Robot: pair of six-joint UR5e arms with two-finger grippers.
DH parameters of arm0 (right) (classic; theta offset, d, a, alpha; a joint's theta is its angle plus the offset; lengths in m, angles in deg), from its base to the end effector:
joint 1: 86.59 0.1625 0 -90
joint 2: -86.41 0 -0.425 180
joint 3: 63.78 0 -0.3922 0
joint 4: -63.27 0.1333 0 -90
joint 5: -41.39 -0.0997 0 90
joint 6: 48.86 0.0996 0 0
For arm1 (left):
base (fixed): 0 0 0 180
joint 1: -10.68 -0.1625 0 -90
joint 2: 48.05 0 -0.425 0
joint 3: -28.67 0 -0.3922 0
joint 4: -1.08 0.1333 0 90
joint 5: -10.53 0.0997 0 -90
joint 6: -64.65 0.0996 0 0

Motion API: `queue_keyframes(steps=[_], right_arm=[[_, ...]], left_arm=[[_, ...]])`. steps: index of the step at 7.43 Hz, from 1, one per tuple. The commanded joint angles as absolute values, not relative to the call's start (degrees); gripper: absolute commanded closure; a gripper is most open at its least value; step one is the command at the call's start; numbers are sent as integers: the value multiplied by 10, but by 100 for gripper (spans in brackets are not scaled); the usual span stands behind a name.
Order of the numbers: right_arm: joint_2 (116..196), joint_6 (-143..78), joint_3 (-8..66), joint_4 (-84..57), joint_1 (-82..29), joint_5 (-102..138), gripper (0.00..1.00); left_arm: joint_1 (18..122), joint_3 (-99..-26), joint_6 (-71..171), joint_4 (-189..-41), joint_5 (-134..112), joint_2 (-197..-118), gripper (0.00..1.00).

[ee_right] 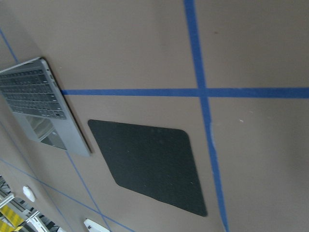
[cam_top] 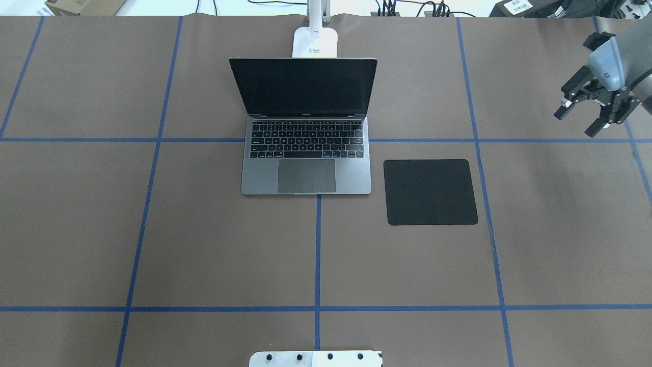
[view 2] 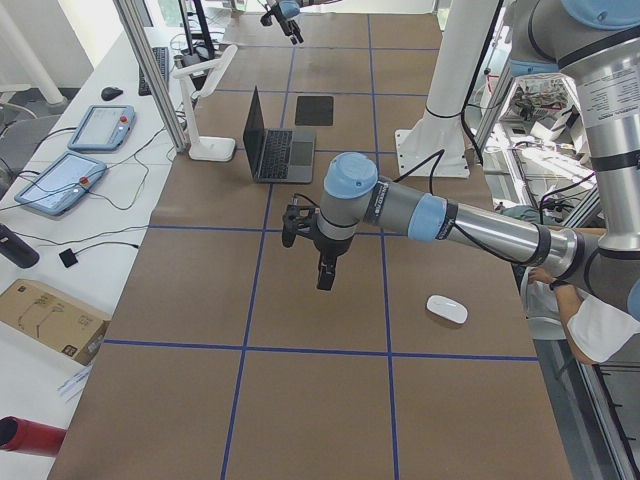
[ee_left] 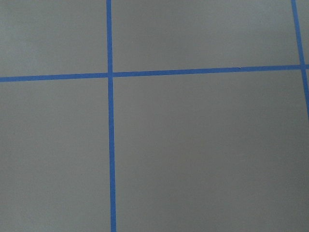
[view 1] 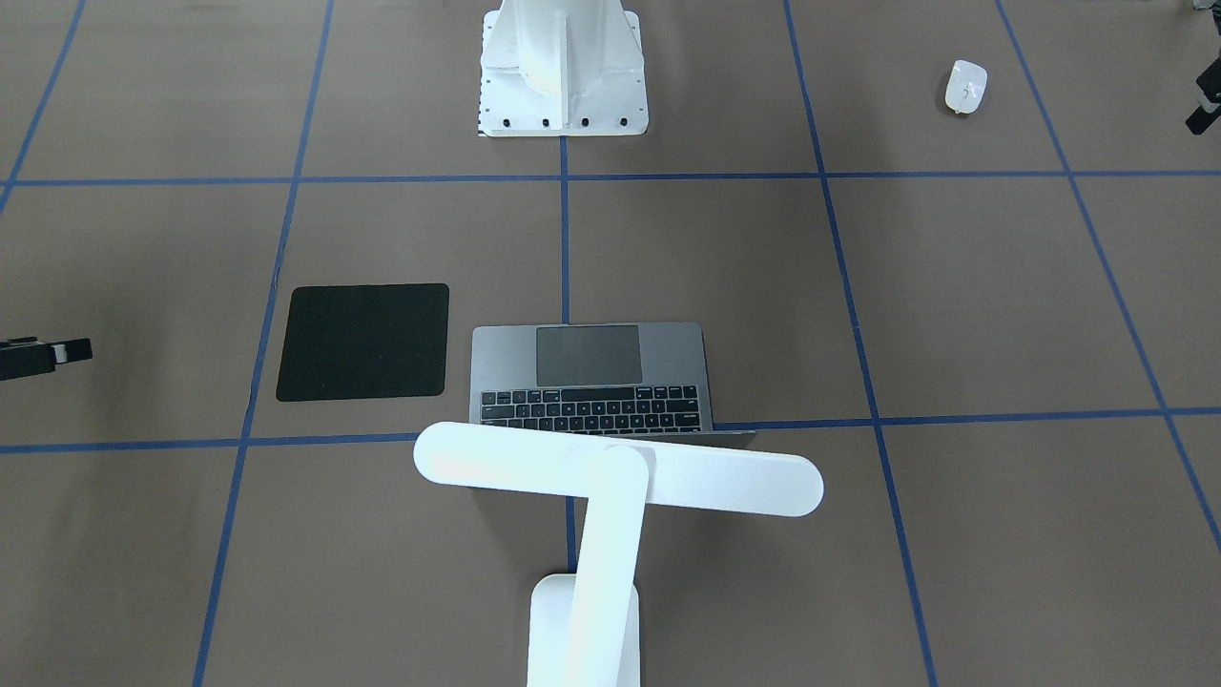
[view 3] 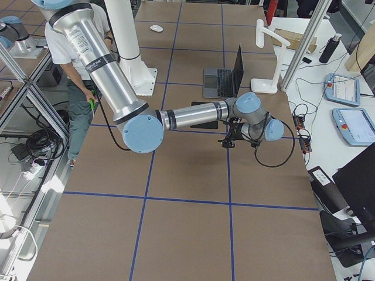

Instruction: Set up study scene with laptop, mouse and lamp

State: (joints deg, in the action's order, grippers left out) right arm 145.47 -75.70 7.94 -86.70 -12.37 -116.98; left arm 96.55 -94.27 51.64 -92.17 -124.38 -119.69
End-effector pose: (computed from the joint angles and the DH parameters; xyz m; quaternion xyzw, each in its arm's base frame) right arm -0.1354 -0.6287 0.5392 -0.2808 -0.5442 -0.0653 0.7878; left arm -0.0367 -0.3658 0.5038 0.0854 0.3945 -0.0117 0.9149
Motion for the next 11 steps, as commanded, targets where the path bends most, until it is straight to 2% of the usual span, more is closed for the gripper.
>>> queue_keyframes(steps=[1,5,7,11], right_arm=[[1481,-744,125,-815,-87,-1068,1],[1602,-682,293,-618,-67,-960,1],[1627,-678,321,-574,-68,-957,1],[1628,-678,312,-568,-69,-965,1]], left_arm=[[965,-942,514,-923,-1245,-1195,0],[958,-916,443,-996,-1244,-1192,0],[920,-911,445,-1092,-1243,-1124,0],[746,-910,448,-1236,-1229,-1020,0]])
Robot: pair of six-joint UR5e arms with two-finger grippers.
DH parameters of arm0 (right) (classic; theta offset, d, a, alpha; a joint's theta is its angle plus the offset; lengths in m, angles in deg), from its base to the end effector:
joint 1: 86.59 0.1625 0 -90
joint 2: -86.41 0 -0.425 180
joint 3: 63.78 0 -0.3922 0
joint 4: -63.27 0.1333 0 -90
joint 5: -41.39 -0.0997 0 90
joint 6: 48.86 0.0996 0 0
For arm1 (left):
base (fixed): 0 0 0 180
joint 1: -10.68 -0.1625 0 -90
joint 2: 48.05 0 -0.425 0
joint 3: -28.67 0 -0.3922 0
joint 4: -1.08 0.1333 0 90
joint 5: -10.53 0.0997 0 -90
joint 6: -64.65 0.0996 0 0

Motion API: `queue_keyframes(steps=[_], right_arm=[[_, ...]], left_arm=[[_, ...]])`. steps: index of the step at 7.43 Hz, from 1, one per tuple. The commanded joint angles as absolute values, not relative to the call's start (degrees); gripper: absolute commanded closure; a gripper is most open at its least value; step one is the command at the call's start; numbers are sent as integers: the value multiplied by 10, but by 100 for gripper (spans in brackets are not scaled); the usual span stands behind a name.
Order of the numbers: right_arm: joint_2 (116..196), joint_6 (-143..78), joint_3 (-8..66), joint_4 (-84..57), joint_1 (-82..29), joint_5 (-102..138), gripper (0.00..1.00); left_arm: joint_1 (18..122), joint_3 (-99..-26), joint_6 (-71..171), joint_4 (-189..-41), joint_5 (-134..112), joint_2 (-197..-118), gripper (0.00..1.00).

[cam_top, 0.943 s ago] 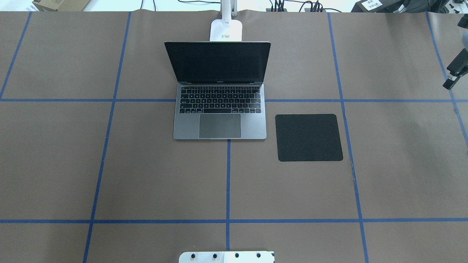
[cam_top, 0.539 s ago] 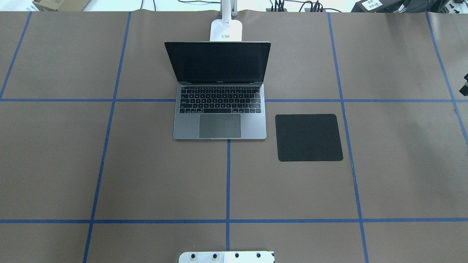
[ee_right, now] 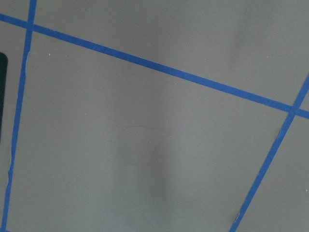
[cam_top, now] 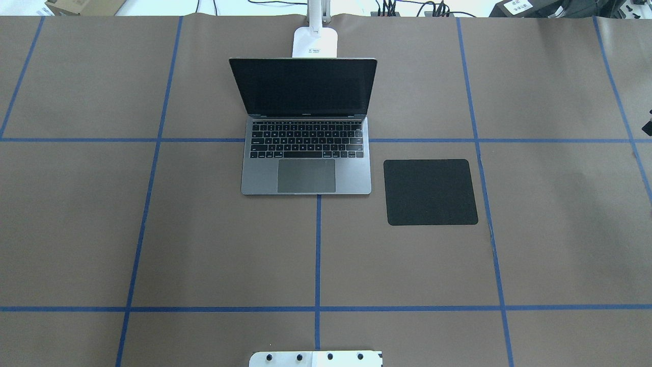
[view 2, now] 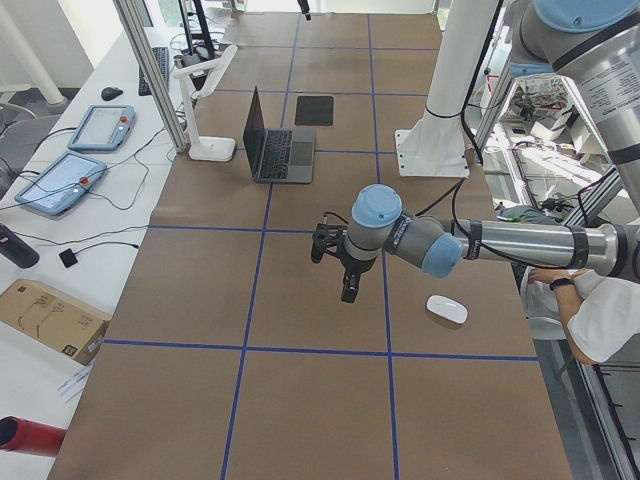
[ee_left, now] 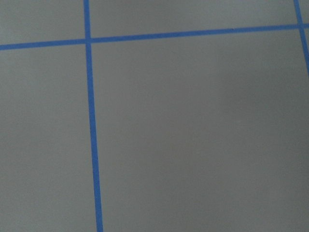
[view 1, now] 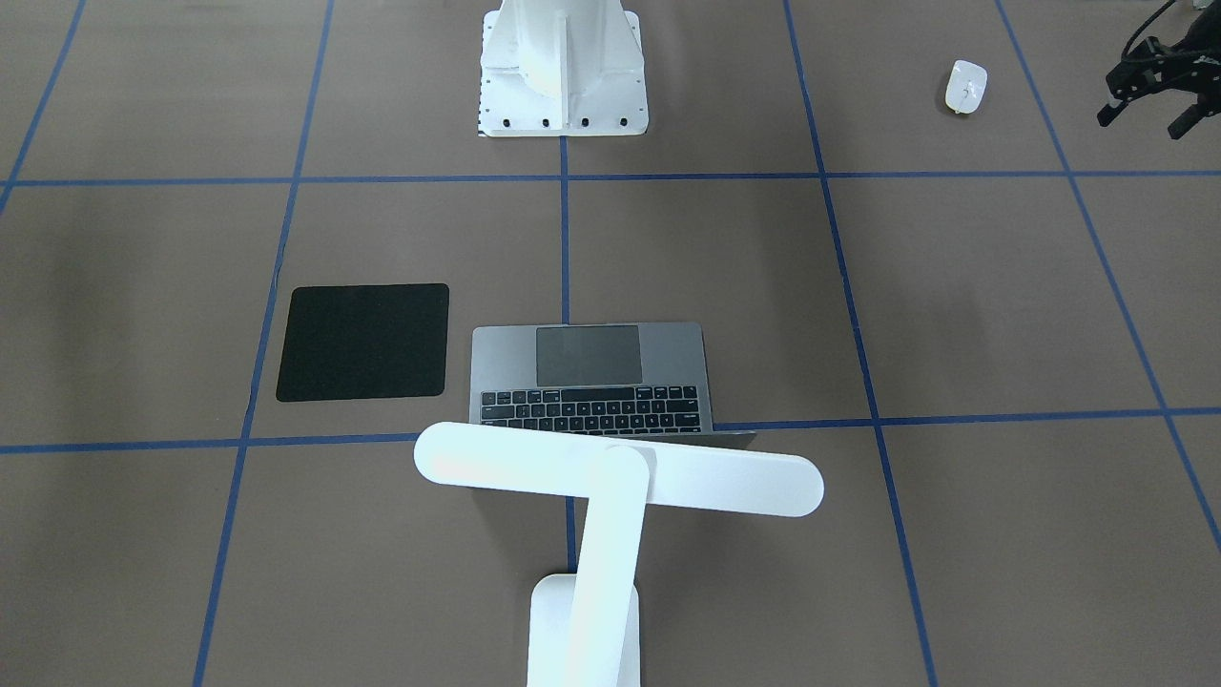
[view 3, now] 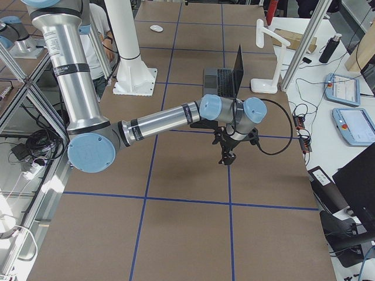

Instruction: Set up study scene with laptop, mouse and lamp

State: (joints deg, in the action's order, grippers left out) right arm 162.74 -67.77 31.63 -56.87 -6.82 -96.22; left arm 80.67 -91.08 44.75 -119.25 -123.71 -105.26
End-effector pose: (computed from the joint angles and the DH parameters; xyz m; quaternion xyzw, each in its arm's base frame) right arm -0.0400 -0.5578 0.5323 -0.0575 -0.4073 -0.1914 0.8912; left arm 0.0368 -0.2876 0.5583 0.0805 0.4185 0.0897 0.9002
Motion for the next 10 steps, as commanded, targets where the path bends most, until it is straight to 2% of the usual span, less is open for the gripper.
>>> queue_keyframes(steps=[1,6,8,10], right_arm=[[1628,-678,314,-568,-69,-972,1],[1629,-678,304,-561,-70,-979,1],[1629,-677,259,-490,-70,-980,1],[1625,-669,237,-455,-70,-981,1]], left_arm=[[706,-909,446,-1261,-1209,-999,0],[570,-899,389,-1313,-1126,-996,0],[480,-898,316,-1349,-1070,-996,0],[454,-897,314,-1351,-1058,-988,0]])
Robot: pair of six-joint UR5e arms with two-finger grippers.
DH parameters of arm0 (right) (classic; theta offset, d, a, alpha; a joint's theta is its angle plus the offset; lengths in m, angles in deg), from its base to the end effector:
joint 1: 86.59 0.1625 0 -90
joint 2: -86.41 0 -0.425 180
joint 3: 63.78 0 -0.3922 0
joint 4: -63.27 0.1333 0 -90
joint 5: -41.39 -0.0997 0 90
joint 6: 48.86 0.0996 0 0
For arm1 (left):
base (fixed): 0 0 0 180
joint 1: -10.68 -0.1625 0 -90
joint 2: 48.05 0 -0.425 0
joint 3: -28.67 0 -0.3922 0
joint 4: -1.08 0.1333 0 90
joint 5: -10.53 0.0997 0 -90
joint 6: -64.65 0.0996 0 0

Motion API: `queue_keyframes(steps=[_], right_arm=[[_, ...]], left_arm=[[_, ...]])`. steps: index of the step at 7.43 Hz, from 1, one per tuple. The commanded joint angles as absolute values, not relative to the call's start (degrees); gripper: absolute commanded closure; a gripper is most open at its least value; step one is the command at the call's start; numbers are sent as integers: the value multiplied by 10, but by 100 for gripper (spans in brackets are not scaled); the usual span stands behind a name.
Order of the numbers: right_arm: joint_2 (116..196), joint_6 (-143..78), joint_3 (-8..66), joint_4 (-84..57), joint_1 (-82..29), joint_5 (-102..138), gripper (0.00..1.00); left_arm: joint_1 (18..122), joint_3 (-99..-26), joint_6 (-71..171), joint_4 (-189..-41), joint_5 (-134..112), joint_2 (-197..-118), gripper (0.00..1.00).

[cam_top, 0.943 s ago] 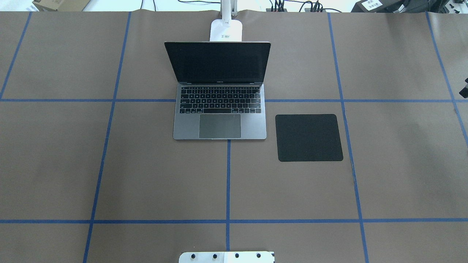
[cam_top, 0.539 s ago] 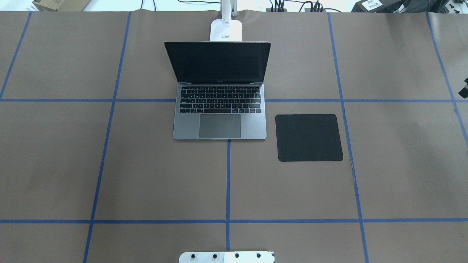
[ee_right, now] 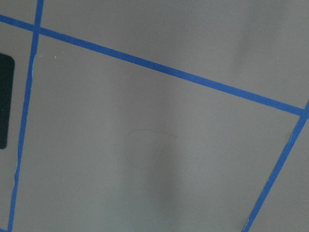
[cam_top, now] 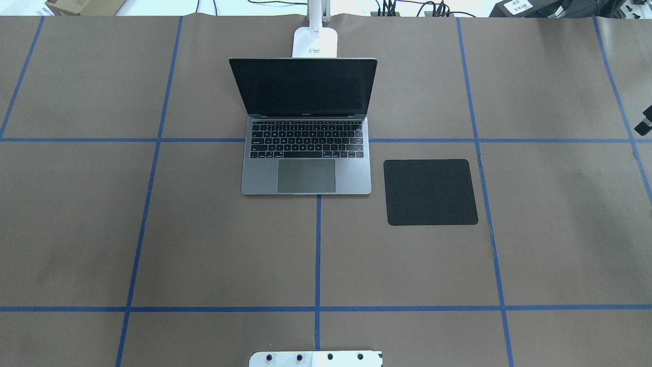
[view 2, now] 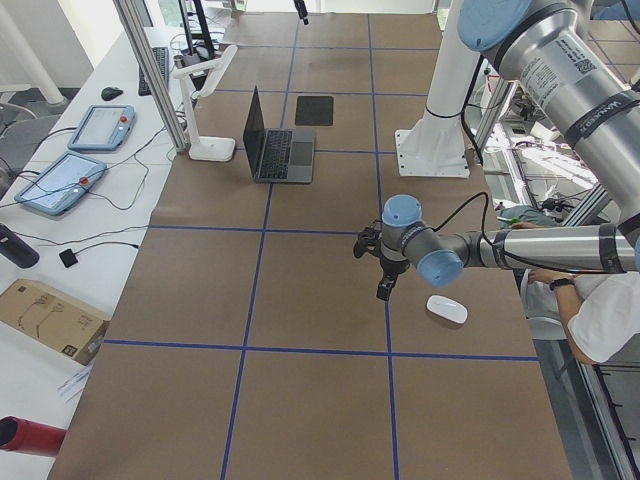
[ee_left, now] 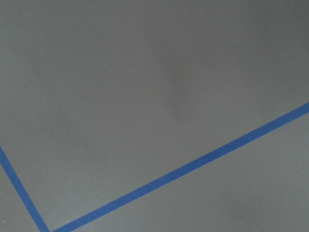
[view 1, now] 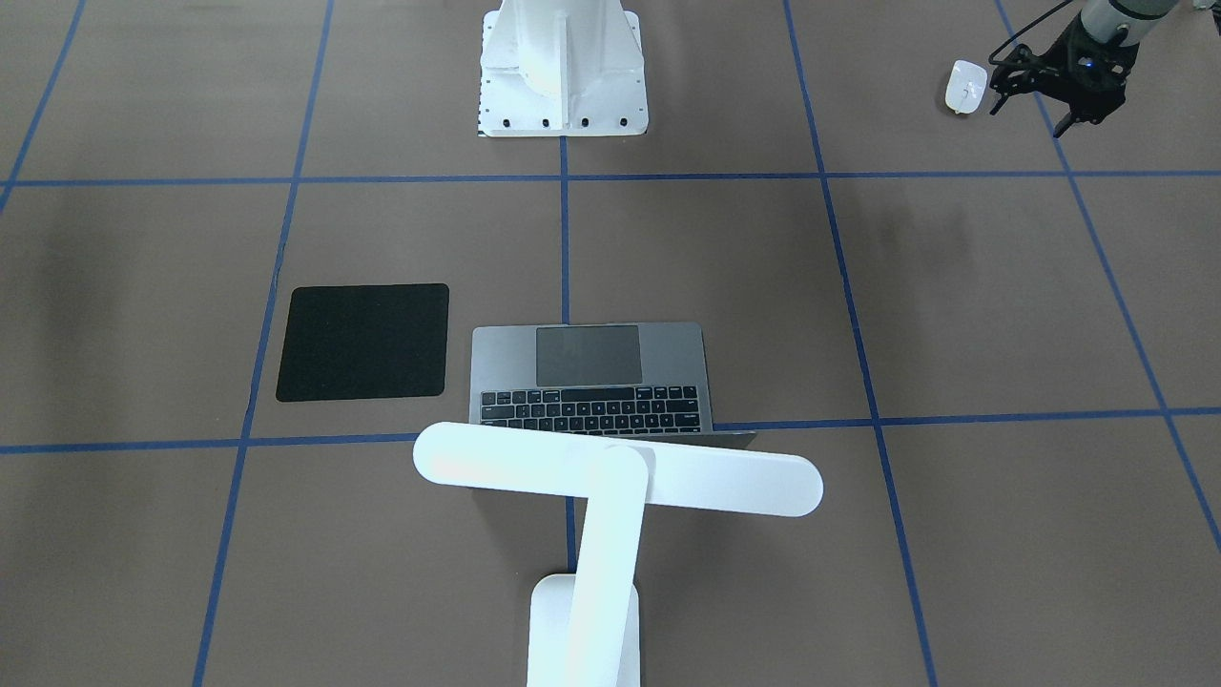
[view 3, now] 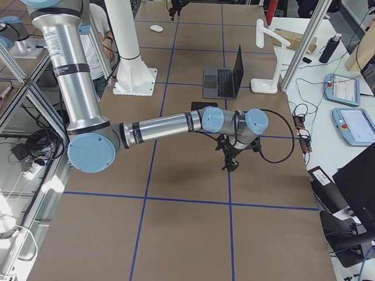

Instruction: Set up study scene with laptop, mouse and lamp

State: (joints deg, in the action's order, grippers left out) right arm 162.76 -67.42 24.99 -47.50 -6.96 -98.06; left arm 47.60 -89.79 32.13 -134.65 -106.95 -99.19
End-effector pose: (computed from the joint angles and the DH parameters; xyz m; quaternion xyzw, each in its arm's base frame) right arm -0.0464 -0.5736 0.5697 -0.0362 -0.4208 -0.1968 0.8848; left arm 0.1486 -0.2209 0.5787 0.0625 0.3663 0.2361 0.8979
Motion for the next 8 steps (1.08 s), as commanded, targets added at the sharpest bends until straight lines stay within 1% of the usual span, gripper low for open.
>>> queue_keyframes(steps=[1,4,6,7,8], right_arm=[[1624,-656,245,-454,-70,-981,1],[1620,-654,246,-454,-70,-984,1],[1620,-650,246,-454,-73,-998,1],[1619,-649,246,-454,-75,-999,1],[1617,-648,245,-454,-76,-999,1]], left_arm=[[427,-897,292,-1352,-1037,-987,0],[326,-896,232,-1386,-979,-974,0],[293,-889,218,-1448,-957,-933,0],[257,-888,180,-1456,-936,-933,0],[192,-887,124,-1464,-893,-934,0]])
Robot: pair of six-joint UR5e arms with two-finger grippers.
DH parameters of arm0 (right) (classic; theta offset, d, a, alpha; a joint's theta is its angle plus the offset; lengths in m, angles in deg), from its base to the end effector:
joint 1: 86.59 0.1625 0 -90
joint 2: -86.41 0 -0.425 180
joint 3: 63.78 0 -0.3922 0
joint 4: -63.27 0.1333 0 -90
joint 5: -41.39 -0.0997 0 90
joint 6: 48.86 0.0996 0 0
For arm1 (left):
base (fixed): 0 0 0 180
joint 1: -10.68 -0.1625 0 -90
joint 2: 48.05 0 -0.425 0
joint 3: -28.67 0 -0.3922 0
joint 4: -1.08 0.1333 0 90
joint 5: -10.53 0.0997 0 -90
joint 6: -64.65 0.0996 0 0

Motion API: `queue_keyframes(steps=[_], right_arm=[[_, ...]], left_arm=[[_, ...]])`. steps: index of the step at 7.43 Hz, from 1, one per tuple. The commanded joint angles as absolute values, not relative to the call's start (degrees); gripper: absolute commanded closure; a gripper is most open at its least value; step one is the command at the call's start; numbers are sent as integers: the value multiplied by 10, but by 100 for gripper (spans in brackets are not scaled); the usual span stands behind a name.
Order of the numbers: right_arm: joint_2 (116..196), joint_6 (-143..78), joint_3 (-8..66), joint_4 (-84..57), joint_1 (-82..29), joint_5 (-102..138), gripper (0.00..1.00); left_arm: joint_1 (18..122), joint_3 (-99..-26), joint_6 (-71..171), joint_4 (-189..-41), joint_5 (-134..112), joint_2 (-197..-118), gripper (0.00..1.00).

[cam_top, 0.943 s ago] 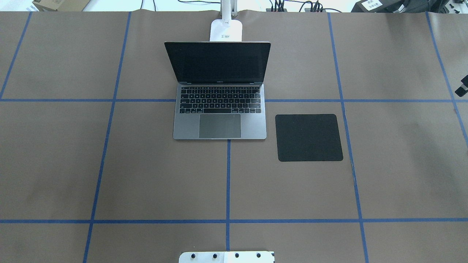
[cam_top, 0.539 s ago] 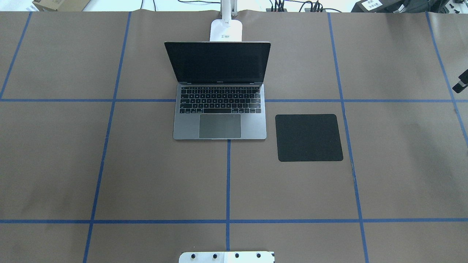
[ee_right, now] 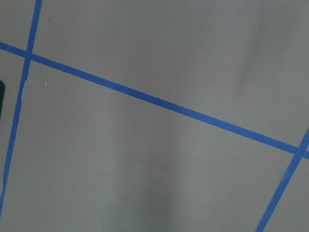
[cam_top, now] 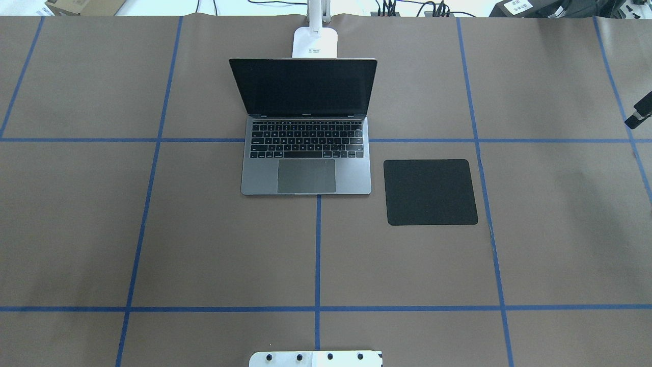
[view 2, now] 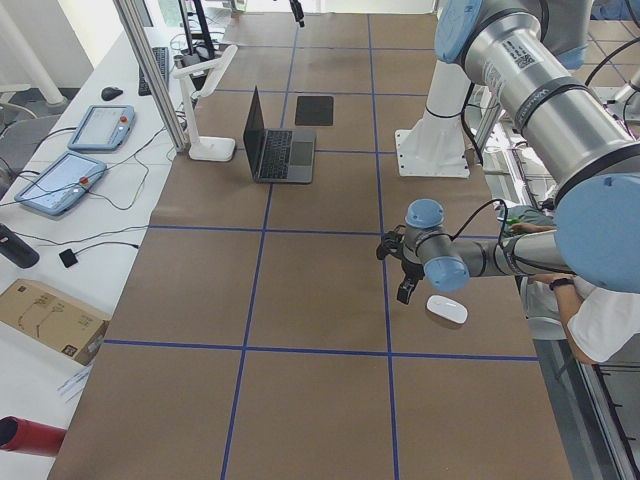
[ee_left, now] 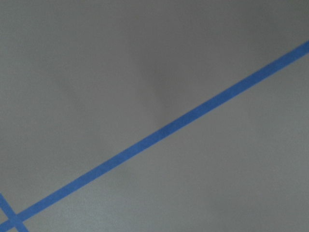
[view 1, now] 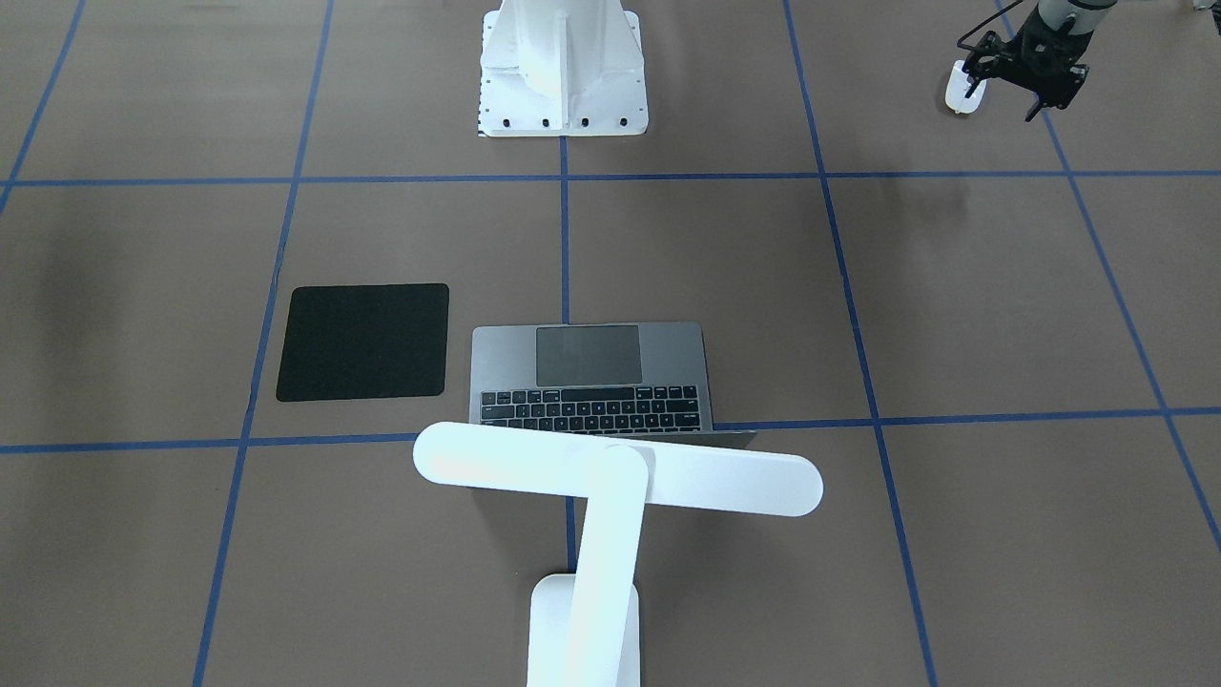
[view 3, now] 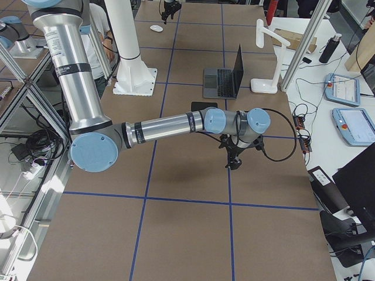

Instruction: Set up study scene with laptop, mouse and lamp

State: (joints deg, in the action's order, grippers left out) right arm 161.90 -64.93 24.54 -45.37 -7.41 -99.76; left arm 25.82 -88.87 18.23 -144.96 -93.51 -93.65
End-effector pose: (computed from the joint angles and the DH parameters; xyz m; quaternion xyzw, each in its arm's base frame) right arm -0.0545 -0.5819 0.5591 -0.0259 -0.4328 -0.1882 0.8813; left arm 0.1803 -0.1618 0.5918 0.0628 0.3465 0.2694 0.8963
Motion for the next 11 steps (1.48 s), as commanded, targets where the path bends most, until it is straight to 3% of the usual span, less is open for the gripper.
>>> queue_keyframes(steps=[1,11], right_arm=[[1615,-645,243,-454,-76,-999,1],[1611,-635,245,-454,-79,-1000,1]], left_arm=[[146,-880,97,-1481,-866,-933,0],[-17,-822,-79,-1553,-781,-923,0]])
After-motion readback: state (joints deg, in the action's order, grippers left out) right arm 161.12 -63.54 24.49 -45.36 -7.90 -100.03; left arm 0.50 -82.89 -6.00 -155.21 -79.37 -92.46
